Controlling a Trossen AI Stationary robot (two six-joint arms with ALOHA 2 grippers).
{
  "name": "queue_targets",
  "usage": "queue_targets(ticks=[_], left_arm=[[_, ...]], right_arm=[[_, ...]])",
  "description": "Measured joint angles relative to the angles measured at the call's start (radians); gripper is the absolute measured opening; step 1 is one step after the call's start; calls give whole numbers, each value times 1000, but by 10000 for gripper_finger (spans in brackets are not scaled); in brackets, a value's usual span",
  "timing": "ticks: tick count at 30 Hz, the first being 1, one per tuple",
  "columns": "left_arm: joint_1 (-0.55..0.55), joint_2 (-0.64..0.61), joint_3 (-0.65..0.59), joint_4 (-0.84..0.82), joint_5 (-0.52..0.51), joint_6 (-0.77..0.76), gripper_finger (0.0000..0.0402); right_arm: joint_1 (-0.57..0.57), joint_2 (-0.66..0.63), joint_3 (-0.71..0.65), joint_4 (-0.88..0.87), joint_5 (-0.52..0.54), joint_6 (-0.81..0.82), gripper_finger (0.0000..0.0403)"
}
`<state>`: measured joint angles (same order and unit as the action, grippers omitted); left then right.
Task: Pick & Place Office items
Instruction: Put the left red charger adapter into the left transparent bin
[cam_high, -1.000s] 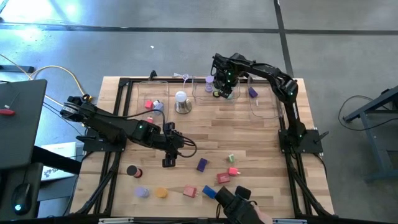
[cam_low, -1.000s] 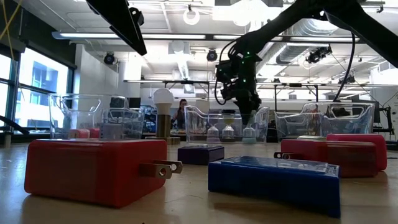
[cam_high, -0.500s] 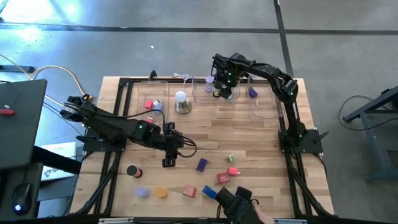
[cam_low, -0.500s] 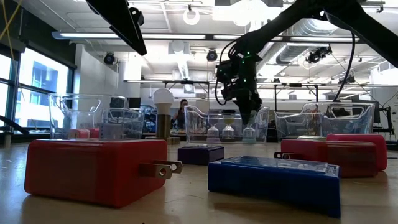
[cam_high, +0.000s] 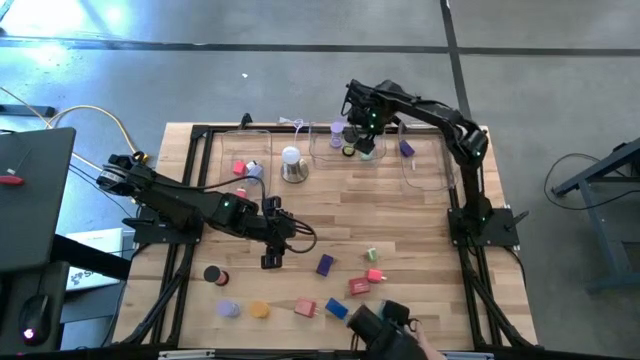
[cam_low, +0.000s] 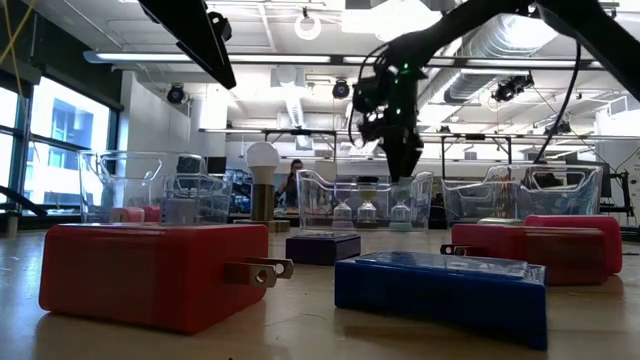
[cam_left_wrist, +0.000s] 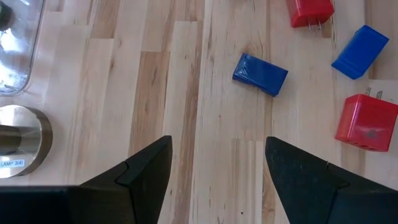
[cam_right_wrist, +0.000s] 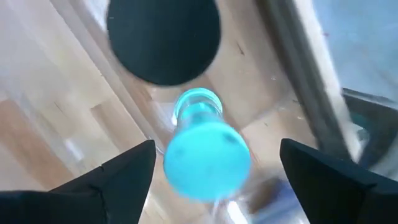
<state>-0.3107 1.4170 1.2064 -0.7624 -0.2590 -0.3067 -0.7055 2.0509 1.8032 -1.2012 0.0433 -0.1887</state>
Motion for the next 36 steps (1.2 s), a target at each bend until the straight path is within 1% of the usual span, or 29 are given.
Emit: queue_targets(ticks=[7,14,18,22,26,30,34,36], left_arm=[[0,0,0,0,-4,0,250],[0,0,0,5,-3,-2,250],[0,0,0,38,-2,-77,250],[0,0,0,61,-2,-85,250],[7,1,0,69,-6,-29,250],[22,1,0,116,-6,11,250],[31,1,0,155,-4,-31,250],[31,2,0,181,-2,-39,250]], right_arm=[[59,-127,0,-1,64,38,330],[157,-259,0,-46,31,115,330],[227,-317,0,-94,31,172,330],[301,-345,0,-138,32,229,330],[376,-353,0,-172,35,284,330],[452,-352,0,-180,36,342,330],[528,-352,0,-170,42,374,330],[563,-352,0,-170,67,387,330]])
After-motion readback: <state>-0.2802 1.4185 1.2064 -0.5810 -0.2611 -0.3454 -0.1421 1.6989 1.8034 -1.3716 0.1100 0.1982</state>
